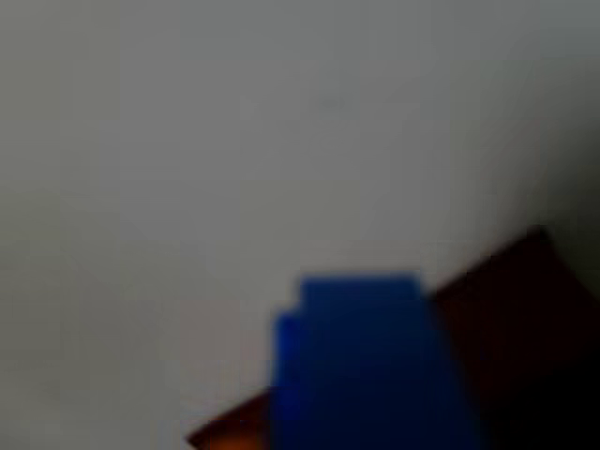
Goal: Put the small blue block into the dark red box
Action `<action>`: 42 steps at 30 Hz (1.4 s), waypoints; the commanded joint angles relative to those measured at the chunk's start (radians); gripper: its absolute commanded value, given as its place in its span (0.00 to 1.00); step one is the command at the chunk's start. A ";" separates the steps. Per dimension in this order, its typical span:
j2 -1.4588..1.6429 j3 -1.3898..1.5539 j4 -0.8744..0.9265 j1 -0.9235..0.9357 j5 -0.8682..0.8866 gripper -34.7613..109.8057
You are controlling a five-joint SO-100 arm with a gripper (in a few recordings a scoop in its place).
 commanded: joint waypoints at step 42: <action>0.588 0.644 -0.190 0.140 -0.061 0.24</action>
